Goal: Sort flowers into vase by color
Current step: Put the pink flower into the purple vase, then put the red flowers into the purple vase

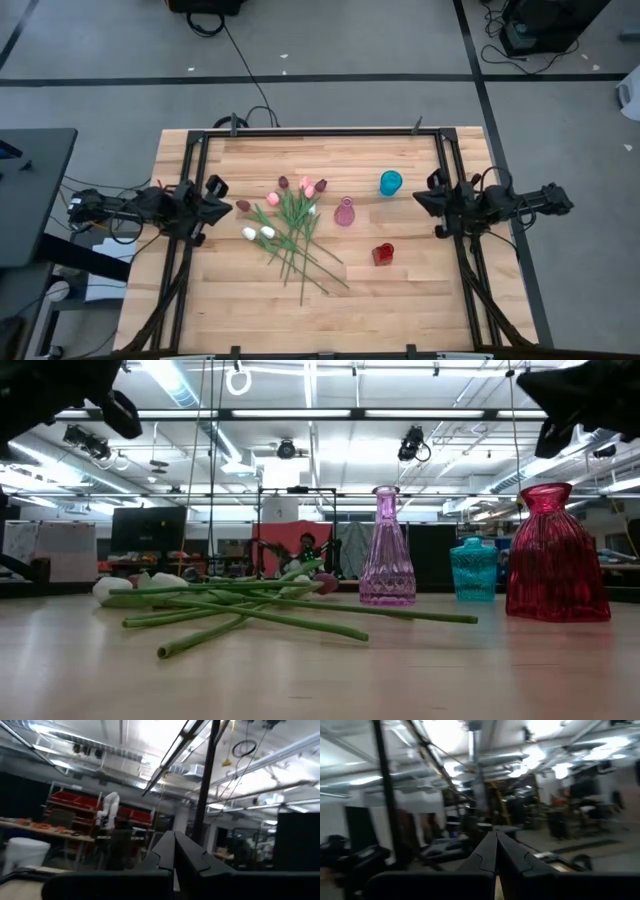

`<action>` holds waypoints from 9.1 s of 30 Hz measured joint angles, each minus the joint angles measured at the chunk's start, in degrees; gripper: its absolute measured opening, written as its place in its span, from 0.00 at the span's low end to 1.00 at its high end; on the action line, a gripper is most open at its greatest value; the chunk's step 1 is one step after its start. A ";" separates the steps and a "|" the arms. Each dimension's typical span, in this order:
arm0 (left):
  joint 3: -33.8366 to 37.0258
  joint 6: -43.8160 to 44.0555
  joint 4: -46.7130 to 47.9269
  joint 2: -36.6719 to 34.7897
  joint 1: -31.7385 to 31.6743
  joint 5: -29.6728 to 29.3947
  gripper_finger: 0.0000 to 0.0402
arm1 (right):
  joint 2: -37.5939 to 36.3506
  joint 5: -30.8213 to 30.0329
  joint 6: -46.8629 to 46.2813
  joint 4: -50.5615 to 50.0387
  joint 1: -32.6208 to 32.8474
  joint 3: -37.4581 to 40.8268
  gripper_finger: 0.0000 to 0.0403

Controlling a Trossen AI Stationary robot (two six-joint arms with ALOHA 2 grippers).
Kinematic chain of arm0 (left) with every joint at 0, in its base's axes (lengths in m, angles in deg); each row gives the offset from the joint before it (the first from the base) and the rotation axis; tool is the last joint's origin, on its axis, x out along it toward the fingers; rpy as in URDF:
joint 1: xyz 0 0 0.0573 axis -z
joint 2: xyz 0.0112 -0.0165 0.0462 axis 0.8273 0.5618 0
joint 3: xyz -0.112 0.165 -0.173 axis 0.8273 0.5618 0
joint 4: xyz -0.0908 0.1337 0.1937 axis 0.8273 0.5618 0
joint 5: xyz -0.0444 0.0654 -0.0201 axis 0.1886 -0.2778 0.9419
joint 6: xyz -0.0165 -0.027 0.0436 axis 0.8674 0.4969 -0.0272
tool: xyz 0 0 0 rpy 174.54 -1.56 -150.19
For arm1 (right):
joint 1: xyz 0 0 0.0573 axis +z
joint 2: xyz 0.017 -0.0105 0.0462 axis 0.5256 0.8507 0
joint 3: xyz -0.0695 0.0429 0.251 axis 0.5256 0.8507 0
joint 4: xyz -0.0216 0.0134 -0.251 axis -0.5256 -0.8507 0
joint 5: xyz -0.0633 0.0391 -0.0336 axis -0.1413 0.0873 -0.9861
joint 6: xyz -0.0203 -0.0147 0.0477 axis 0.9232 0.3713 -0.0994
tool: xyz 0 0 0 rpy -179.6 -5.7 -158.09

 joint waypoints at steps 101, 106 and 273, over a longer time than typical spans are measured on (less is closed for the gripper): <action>-14.83 11.47 21.82 43.29 2.05 -20.23 0.27 | 86.77 -4.18 -7.08 -30.64 4.59 -57.61 0.33; -23.01 15.74 26.92 56.71 3.03 -17.27 0.27 | 82.56 -1.36 -9.84 -25.54 3.58 -50.37 0.33; -54.65 17.94 66.20 63.90 15.69 -31.35 0.27 | 113.44 -3.22 4.97 -33.08 0.00 -67.94 0.03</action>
